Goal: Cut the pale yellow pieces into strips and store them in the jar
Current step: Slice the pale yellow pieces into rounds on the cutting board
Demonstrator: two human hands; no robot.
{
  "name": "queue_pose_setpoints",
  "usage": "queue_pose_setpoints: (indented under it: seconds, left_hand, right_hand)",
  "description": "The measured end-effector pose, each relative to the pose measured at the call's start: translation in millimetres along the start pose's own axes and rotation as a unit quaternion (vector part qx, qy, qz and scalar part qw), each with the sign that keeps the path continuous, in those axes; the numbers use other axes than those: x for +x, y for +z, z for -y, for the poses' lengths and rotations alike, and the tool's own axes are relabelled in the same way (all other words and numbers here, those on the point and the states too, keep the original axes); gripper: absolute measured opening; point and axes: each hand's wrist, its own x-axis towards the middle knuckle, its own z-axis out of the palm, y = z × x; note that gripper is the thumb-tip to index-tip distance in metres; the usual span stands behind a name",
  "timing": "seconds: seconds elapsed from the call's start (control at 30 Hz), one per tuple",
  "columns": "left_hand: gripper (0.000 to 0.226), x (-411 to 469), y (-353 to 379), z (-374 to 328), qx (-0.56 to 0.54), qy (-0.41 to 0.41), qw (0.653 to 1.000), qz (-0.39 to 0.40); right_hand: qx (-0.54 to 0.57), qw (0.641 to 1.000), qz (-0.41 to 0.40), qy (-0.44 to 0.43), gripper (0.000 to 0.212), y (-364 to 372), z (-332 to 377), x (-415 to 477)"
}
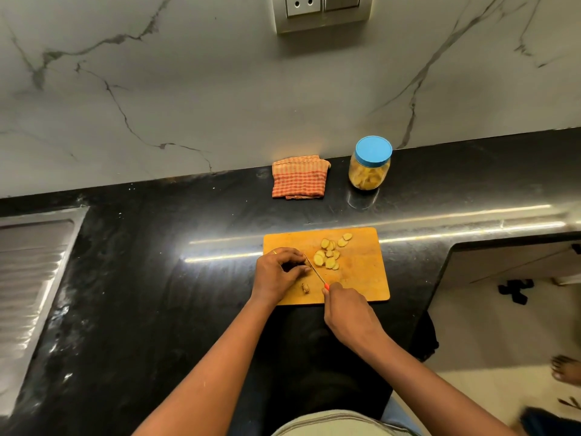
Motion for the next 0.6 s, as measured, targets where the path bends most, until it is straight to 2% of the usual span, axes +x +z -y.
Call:
queue_pose_setpoints:
  seconds: [0.2, 0.6]
  left_hand:
    - [0.02, -1.9, 0.4, 0.3, 0.009, 0.01, 1.0, 0.001]
    - [0.02, -1.2, 1.0, 1.9, 0.002, 0.024, 1.0, -0.009]
  right_hand:
    - [0.003, 0.999, 0.03, -0.011, 0.032, -2.3, -2.1, 4.3]
    - [0.001, 0.999, 0.039, -0.014, 0.032, 0.9, -0.3, 12.0]
